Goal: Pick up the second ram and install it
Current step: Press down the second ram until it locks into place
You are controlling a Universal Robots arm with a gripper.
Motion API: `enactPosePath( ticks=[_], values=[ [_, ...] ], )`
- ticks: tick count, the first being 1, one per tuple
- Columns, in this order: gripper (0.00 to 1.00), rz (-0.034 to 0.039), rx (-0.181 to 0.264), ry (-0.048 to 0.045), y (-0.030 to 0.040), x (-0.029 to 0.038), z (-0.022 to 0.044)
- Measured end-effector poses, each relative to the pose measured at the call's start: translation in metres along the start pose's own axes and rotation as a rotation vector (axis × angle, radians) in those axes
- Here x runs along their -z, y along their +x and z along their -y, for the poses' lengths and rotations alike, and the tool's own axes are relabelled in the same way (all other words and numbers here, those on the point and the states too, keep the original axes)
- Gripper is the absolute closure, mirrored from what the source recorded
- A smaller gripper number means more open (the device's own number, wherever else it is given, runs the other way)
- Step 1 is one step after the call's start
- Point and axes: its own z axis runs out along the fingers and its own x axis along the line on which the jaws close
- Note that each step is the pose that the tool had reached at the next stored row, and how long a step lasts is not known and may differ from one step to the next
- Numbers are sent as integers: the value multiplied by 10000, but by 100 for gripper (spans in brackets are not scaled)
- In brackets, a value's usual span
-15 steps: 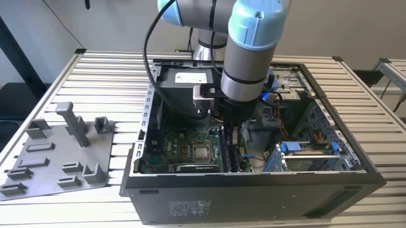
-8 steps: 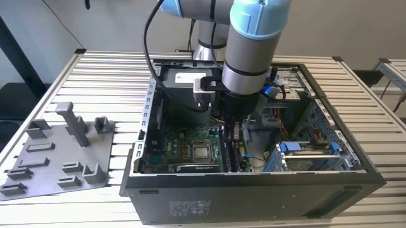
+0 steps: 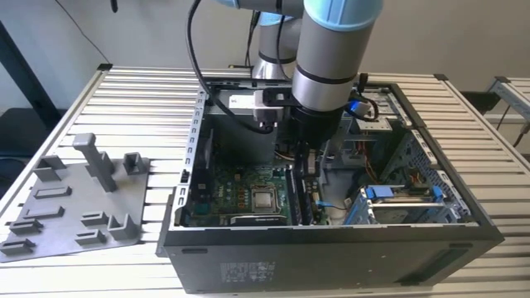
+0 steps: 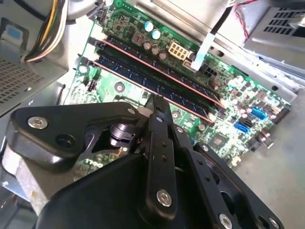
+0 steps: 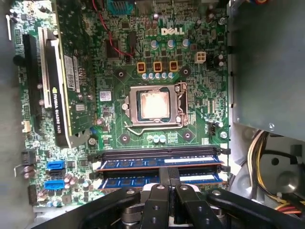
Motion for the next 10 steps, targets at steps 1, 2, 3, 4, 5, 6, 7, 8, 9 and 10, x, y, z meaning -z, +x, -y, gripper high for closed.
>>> enactPosePath(
  ticks=[1,2,3,4,5,6,7,8,9,10],
  values=[
    [89,1,0,0,-1,32,0],
    [89,3,0,1,-2,64,1],
    [89,0,0,0,-2,91,1],
    [89,1,0,0,-3,117,1],
    [89,1,0,0,-4,142,2],
    [89,1,0,0,-4,161,2],
    [89,13,1,0,-4,170,2],
    [89,34,1,-1,-4,170,2],
    [89,44,0,-2,-5,170,2],
    [89,52,0,-3,-5,171,2]
  ],
)
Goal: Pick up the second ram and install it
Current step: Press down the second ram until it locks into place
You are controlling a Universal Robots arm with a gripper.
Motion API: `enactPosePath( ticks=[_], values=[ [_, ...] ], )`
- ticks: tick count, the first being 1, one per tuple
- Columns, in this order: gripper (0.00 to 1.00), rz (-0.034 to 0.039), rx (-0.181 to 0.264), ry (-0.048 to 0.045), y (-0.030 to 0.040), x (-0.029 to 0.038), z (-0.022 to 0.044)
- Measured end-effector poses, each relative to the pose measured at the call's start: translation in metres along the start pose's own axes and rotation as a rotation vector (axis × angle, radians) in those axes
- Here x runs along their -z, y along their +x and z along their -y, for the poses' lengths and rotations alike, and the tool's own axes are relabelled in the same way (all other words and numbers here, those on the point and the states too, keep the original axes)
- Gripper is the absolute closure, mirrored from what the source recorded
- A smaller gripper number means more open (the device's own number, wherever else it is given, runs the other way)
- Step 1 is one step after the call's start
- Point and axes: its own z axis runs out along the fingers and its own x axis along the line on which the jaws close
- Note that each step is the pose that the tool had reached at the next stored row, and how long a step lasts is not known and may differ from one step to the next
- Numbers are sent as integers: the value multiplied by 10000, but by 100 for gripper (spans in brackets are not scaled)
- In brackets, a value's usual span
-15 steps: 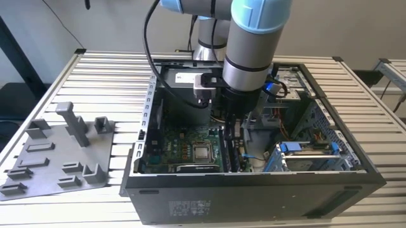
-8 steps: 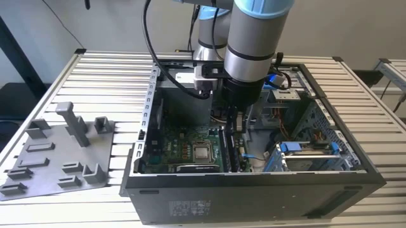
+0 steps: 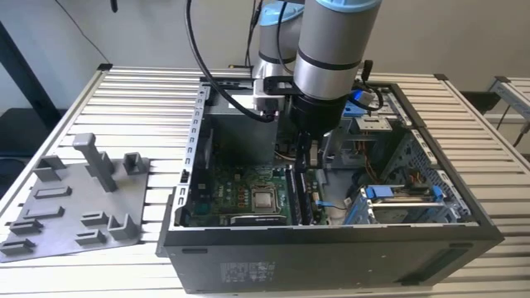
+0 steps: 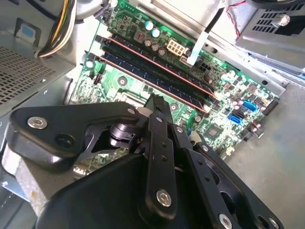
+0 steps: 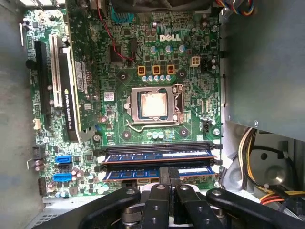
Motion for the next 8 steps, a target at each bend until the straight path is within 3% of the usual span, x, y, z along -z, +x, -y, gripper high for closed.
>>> enactPosePath(
  ticks=[8],
  values=[
    [89,76,-1,-6,0,0,0]
  ],
)
